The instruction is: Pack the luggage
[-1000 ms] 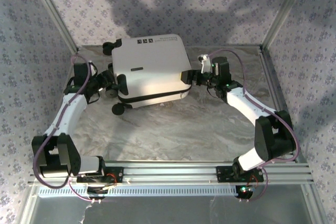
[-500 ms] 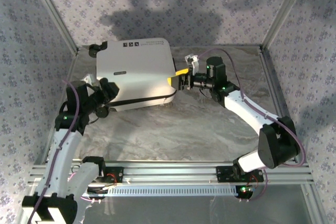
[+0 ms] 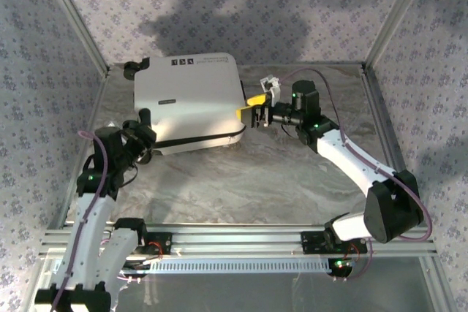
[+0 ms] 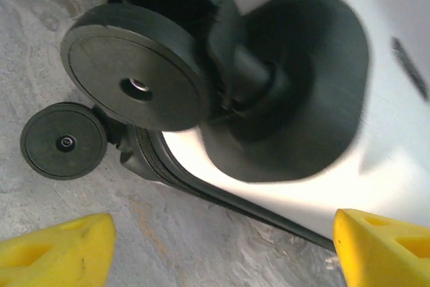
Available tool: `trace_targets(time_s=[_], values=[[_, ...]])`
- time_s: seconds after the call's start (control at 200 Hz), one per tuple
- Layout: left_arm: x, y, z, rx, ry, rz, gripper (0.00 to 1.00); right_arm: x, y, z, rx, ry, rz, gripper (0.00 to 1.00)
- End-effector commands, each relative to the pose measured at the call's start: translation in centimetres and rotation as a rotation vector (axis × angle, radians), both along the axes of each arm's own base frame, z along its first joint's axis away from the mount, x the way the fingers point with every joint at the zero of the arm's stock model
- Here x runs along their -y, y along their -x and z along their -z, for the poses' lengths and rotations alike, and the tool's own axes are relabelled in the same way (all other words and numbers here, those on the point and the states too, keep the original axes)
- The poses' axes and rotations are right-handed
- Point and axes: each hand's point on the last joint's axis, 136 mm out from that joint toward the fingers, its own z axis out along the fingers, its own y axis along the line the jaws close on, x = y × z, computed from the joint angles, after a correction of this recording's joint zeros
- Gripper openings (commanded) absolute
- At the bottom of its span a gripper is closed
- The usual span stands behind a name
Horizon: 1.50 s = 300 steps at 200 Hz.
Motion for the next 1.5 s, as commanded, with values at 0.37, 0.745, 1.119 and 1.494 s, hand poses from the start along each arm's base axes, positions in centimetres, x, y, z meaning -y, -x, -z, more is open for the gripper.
trace_targets(time_s=[0.37, 0.745, 1.119, 1.494], values=[[-4.1, -3.2, -3.6, 0.143, 0.082, -0.166, 0.84, 2.2, 0.1, 2.8, -0.028, 0.032, 0.064, 0.88], [-4.3, -6.8, -1.5, 0.091, 0.164, -0.160, 0.84, 1.6, 1.2, 6.0, -0.074, 0.060, 0.062, 0.88], [-4.5, -8.8, -1.3, 0.097, 0.192, -0.161, 0.65, 0.3, 3.3, 11.2, -0.065, 0.200, 0.103, 0.87], [-4.2, -9.3, -1.8, 0.115, 0.187, -0.130, 0.33, -1.7, 3.8, 16.4, -0.060, 0.309, 0.109, 0.86]])
